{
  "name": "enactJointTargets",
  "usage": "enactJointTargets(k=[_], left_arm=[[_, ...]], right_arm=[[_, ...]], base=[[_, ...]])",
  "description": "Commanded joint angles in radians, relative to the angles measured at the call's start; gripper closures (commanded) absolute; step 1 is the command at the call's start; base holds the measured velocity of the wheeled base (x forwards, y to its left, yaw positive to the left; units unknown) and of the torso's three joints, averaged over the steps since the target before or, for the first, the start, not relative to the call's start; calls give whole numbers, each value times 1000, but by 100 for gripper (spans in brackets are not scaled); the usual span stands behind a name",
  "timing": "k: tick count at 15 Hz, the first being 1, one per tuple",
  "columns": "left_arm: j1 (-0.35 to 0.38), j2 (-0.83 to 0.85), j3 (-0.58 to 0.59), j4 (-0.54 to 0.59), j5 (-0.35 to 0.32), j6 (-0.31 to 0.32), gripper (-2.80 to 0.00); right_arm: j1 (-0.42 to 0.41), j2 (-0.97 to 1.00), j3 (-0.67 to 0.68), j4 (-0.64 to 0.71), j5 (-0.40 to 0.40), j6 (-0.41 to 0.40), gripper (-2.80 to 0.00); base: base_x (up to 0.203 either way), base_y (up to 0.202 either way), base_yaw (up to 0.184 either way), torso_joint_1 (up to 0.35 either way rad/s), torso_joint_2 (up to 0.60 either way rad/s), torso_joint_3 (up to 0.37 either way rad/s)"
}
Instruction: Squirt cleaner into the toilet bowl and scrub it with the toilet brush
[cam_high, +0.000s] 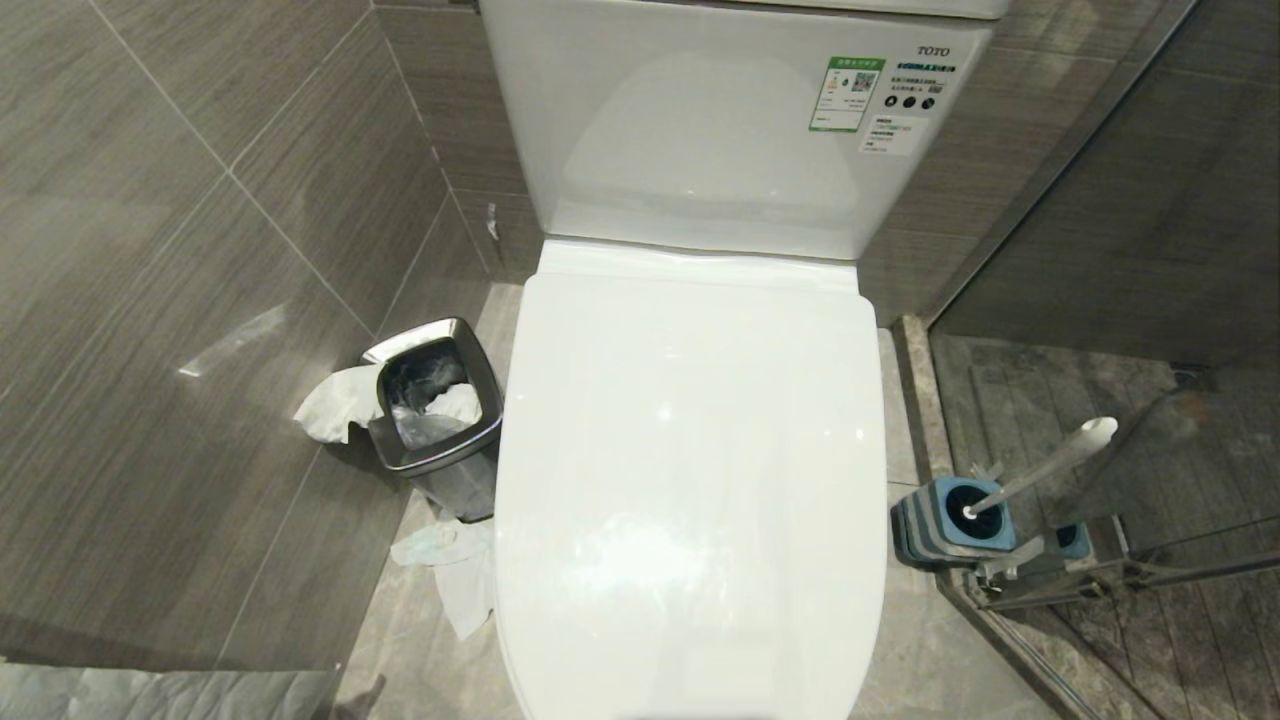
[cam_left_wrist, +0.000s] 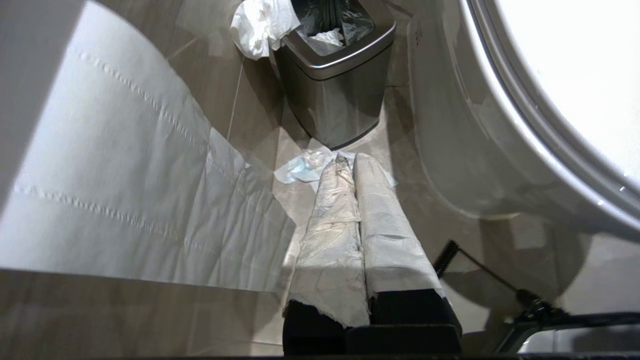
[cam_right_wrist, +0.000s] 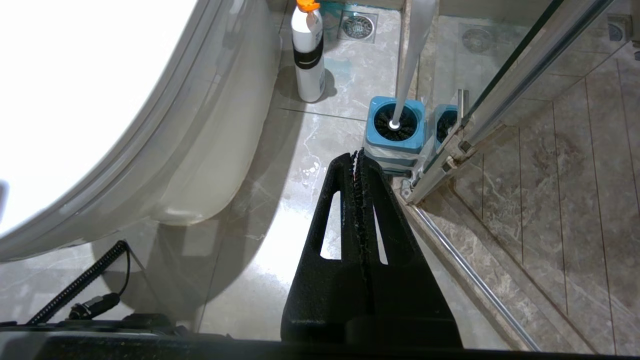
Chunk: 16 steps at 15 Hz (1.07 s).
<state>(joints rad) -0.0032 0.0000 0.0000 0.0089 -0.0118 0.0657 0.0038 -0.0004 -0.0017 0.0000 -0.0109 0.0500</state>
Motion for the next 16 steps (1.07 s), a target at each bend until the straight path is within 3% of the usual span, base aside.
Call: enactJointTargets(k=[1,5,16], left_arm=[[2,2,2,2,-6,56,0],[2,2,2,0,-16,85,0],[2,2,-8,31,-11,51,0]], right_arm=[[-1,0,0,0,0,1,0],[0,0,0,0,0,1,0],[1,0,0,0,0,1,0]], base=[[0,0,0,0,0,0],[0,0,0,0,0,0],[0,0,0,0,0,0]])
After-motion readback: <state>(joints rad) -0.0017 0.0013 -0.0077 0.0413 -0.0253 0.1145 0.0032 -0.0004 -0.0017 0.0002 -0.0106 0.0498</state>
